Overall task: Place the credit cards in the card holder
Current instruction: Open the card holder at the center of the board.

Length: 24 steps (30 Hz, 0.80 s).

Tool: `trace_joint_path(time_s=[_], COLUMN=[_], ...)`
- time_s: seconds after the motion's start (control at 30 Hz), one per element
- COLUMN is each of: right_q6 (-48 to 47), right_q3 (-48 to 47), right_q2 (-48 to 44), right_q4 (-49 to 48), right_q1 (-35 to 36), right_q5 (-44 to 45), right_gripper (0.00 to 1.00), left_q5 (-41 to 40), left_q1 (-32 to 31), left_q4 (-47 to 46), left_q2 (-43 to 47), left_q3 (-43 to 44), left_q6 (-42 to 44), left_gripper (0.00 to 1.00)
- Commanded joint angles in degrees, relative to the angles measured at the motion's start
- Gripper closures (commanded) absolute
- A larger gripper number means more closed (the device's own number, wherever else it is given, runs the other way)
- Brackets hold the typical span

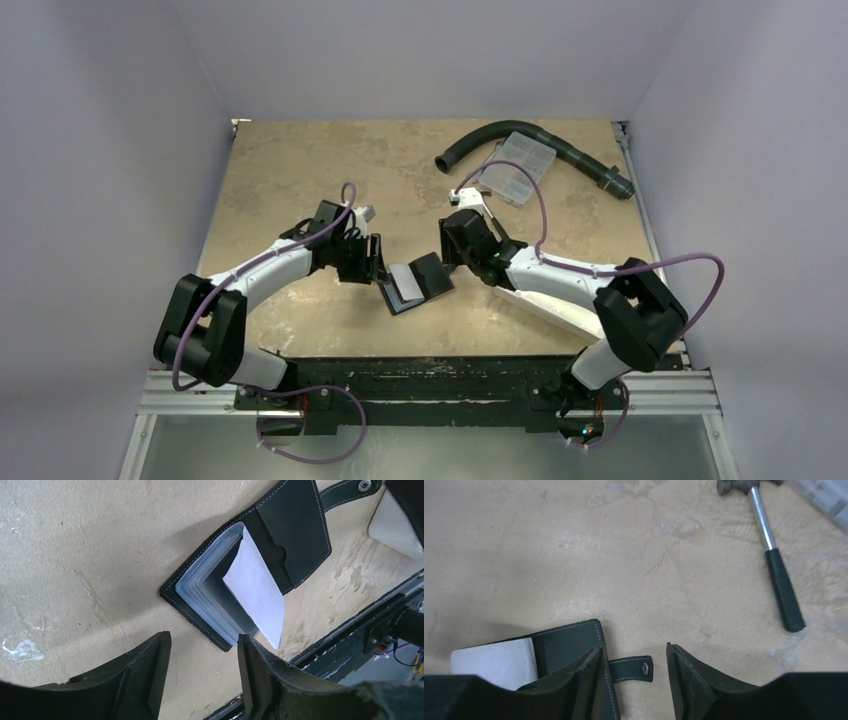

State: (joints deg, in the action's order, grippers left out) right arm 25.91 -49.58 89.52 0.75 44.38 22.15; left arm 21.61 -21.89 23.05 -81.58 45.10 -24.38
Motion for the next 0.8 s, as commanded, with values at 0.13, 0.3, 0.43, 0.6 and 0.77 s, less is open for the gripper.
trace_joint_path(time_s=[0.13, 0.3, 0.43, 0.6, 0.77], right_q6=[-7.0, -11.3, -10.7, -9.7, -6.4], right_q3=[-6.1, -2.8, -2.7, -4.1, -4.3], right_q2=[-6.0, -4.9, -1.5, 2.8, 4.7], right_q4=[7.8, -3.4, -8.0, -6.9, -5.2], right_q1=[11.6, 15.2, 17.3, 17.3, 17.3], right_q5=[7.3, -6.8, -10.5, -11.2, -8.9], right_gripper=[0.27, 0.19, 0.19, 0.19, 0.27], left_q5=[0.1, -4.2, -7.5, -8.8, -9.9], left_q1=[-0.3, -0.2, 0.0, 0.2, 0.3], left_q4=[-1.2, -0.1, 1.0, 1.4, 1.9], left_q2=[-0.4, 0.9, 2.0, 2.2, 2.1], left_q3=[0.3, 0.8, 1.3, 1.3, 1.6], left_q6=[1.3, 1.2, 0.8, 0.5, 0.3], left_gripper=[0.47, 0.47, 0.4, 0.37, 0.36])
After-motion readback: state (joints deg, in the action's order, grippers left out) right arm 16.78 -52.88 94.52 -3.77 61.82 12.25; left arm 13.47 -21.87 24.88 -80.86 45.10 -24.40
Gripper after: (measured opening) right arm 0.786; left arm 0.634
